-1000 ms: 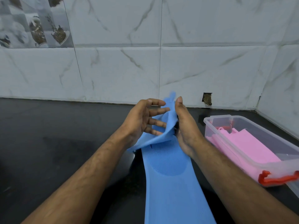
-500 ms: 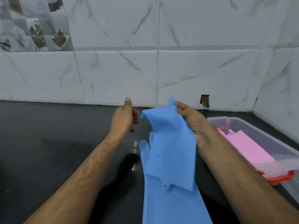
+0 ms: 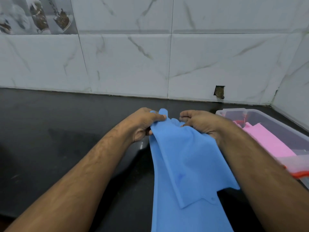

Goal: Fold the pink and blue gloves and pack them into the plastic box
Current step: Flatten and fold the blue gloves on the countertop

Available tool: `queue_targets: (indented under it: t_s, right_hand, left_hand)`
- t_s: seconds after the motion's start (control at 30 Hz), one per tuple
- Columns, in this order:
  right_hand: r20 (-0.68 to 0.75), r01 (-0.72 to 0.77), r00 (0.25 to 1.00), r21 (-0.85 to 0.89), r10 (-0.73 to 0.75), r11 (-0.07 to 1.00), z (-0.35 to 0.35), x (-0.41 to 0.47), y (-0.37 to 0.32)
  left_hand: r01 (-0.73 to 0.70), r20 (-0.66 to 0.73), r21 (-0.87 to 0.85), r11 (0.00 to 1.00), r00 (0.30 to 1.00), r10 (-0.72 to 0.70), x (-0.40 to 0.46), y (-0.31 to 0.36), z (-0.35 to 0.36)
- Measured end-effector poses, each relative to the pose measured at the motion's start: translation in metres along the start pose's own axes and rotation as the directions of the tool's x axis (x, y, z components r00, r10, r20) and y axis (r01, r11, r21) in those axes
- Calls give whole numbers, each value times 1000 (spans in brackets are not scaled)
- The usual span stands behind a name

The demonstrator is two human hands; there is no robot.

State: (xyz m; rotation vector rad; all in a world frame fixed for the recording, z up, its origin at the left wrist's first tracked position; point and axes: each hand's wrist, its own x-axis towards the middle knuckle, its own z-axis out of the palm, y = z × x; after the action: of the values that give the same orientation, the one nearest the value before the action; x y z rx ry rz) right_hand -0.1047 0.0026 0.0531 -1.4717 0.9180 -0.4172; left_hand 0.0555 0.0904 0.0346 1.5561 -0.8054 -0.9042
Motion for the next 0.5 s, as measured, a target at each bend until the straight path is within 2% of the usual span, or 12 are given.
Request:
queue_targets:
  t_s: [0.1, 0.13, 0.17, 0.2, 0.27, 0.3, 0.33, 0.4, 0.5]
  right_hand:
    - [74, -25, 997, 30, 23, 999, -2, -9, -3]
    - [78, -15, 997, -44, 19, 999, -2, -13, -3]
    - [54, 11, 999, -197, -1, 980, 0, -16, -3]
    - [7, 36, 999, -408, -36, 912, 2, -19, -2]
    - [-54, 37, 990, -783, -127, 620, 7, -22, -1]
    - [-65, 20, 986, -869, -155, 494, 9, -21, -1]
    - [-76, 5, 983, -900, -168, 436, 9, -21, -2]
    - [-98, -14, 980, -904, -173, 428, 6, -19, -3]
    - [-162, -46, 968, -862, -189, 505, 0, -14, 0]
  left_hand:
    - [25, 9, -23, 999, 1000, -24, 0, 4, -2]
    - [28, 14, -1, 1000, 999, -28, 0, 3, -3]
    - [30, 24, 41, 999, 999, -31, 0, 2, -3]
    - [36, 36, 101, 994, 999, -39, 0, 0, -3]
    - [58, 58, 244, 968, 996, -74, -1, -5, -1]
    - [60, 65, 311, 948, 994, -84, -1, -7, -1]
    - [53, 66, 371, 927, 994, -83, 0, -8, -1]
    - [16, 52, 472, 881, 998, -47, 2, -10, -1]
    - [-32, 40, 525, 851, 999, 13, 2, -11, 0]
